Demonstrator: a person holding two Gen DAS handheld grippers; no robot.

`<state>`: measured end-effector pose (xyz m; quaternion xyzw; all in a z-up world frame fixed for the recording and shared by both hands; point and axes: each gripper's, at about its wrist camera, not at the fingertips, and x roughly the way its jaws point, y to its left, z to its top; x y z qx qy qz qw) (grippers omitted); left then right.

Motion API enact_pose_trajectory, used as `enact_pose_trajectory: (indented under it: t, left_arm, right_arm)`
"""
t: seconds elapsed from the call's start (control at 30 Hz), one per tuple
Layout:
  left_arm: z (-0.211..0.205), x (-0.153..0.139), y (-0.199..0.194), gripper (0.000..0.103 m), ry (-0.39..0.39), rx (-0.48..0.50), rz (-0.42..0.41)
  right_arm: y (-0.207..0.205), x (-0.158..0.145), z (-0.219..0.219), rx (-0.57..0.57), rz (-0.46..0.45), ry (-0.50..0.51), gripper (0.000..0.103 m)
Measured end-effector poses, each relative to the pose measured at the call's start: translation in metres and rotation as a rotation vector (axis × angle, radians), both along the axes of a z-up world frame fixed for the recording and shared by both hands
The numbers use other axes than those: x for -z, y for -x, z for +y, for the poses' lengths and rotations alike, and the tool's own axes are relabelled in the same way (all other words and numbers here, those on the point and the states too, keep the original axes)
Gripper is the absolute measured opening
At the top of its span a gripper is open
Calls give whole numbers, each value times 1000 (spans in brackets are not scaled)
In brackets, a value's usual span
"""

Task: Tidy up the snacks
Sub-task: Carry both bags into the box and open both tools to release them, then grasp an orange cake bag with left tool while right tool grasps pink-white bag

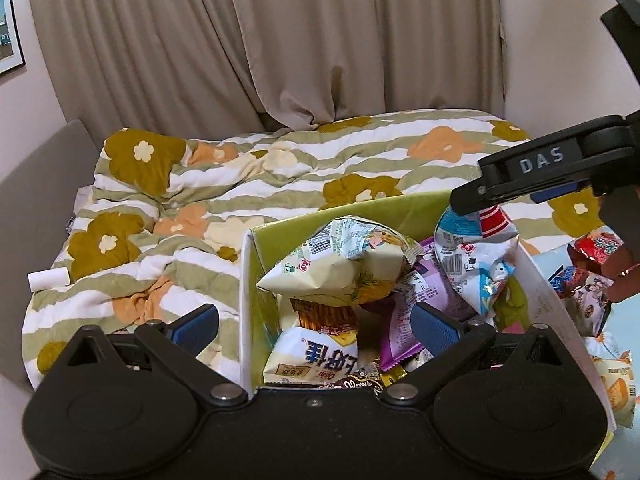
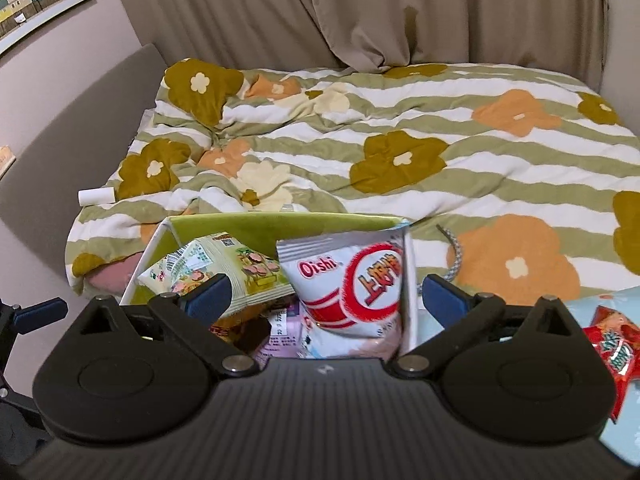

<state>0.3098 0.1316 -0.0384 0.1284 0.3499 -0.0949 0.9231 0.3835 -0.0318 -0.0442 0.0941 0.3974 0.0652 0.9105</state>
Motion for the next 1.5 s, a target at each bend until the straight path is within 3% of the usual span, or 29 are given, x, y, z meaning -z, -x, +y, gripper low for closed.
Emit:
enact_pose_trajectory:
  t: [0.33,0.53,0.8,0.93,1.1,1.3,1.5]
  left_arm:
    - [-3,-23,15,103,43,13,-19]
    - [-27,-40,33,103,53,34,-42]
    - [-95,-53,75,103,54,50,-101]
    - [-137,-53,94,103,95,43,-90]
    - [-191,-45,117,103,79,27,-64]
    - [-235,-15,135,103,98,-78,22]
    - [-260,29,144,103,100,-308,110]
  right_arm:
    - [40,-34,-15,24,-71,13,103]
    - [71,-55,-40,38,-102,38,103]
    - [116,-69,-111,35,-155,51,103]
    - [136,-69,-155,22,-162,50,103]
    - [157,-64,-211,9,-176,72,103]
    - [169,-42,-268,-11,-170,79,103]
    - [164,-9,-306,-32,-121,98,103]
